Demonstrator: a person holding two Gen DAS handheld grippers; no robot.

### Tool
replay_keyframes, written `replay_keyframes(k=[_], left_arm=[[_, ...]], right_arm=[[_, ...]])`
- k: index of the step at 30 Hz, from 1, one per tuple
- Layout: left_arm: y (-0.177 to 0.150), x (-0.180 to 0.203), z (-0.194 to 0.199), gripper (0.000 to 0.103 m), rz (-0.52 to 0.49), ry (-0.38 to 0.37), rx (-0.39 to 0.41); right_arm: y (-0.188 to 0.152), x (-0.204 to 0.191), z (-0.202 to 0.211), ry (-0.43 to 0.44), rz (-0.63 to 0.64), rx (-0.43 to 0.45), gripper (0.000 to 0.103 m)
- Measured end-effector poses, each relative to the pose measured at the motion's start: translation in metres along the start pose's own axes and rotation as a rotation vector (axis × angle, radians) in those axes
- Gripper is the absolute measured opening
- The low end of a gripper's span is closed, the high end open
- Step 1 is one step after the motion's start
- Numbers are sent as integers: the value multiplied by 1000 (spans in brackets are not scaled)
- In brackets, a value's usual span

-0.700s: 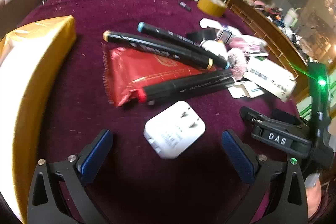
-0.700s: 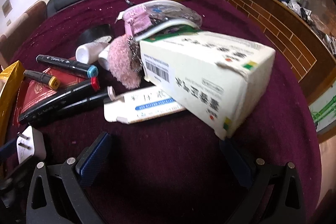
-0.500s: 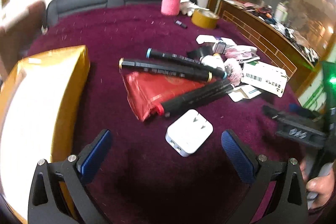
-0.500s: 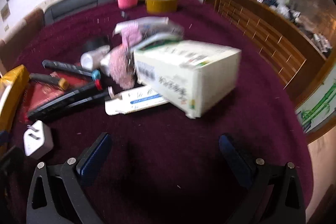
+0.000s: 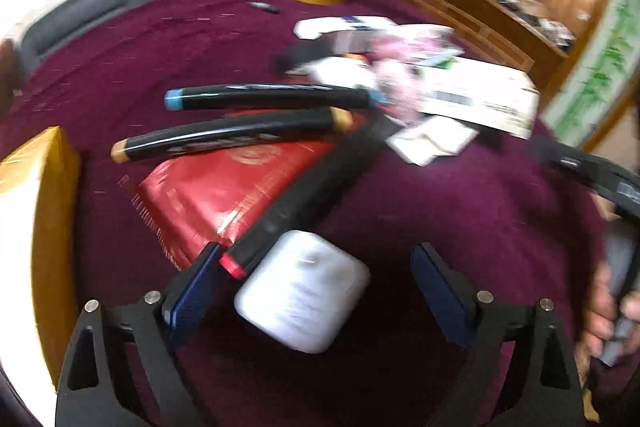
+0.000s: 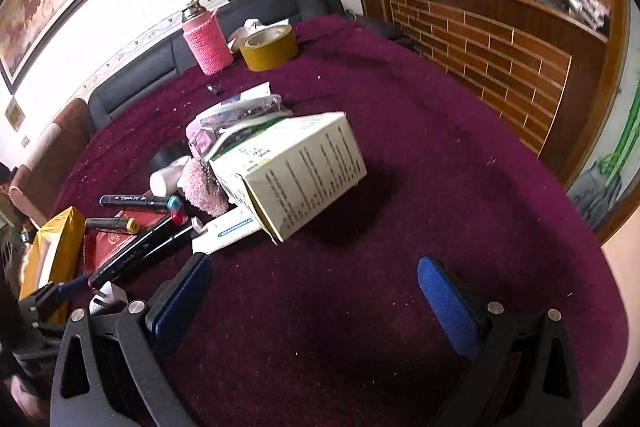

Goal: Organize objects
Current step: 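Reach the left gripper toward the black markers on the red pouch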

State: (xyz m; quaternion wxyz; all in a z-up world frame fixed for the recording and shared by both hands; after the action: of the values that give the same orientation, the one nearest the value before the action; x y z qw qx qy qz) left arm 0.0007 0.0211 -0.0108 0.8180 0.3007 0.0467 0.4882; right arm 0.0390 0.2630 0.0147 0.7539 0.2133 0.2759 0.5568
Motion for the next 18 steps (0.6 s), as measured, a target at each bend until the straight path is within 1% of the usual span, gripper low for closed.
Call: replay_keyframes(k=[1, 3, 4, 5, 6, 8, 9, 10, 11, 13, 14, 16, 18], left_arm=[[-2, 8, 3, 86, -6, -55, -4], [-5, 18, 9, 78, -9, -146, -9], [-5, 22, 13, 77, -4, -192, -8], [-4, 24, 15, 77, 3, -209, -2], [-4, 23, 17, 77, 14, -208, 5], [-1, 21, 15, 76, 23, -177, 11], [1, 21, 12, 71, 23, -160, 9], [2, 23, 9, 63, 21, -149, -2], [2, 27, 6, 59, 13, -151, -9], [6, 37, 2, 59, -24, -135, -18], [8, 42, -3, 59, -52, -102, -28], [13, 46, -12, 59, -83, -63, -51], [15, 47, -16, 59, -106, -32, -53]], right_arm=[[-2, 1, -1, 2, -1, -5, 103], [-3, 2, -6, 11, -10, -20, 103], [-4, 3, -8, 16, -12, -26, 103], [-4, 4, -9, 21, -16, -31, 103], [-4, 5, -10, 23, -20, -32, 103], [-4, 7, -12, 26, -31, -32, 103], [-4, 8, -12, 29, -35, -33, 103], [-4, 9, -12, 29, -38, -33, 103], [-4, 11, -13, 28, -38, -34, 103], [-4, 12, -13, 26, -36, -32, 103], [-4, 12, -12, 25, -34, -30, 103], [-4, 13, -11, 27, -36, -24, 103], [-4, 13, -9, 33, -37, -21, 103]])
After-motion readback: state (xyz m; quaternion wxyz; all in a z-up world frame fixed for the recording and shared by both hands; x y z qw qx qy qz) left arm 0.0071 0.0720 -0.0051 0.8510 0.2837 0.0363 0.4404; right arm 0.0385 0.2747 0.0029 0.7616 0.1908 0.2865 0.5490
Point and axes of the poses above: each gripper's, at about its wrist camera, not at the fingertips, and z roughly against the way its jaws point, x to its right, y to its top, the point moved 4 cm from there along -z, roughly the way its jaws point, and after that the axes turned 5 degrees about -y, right-handed, at the moved point
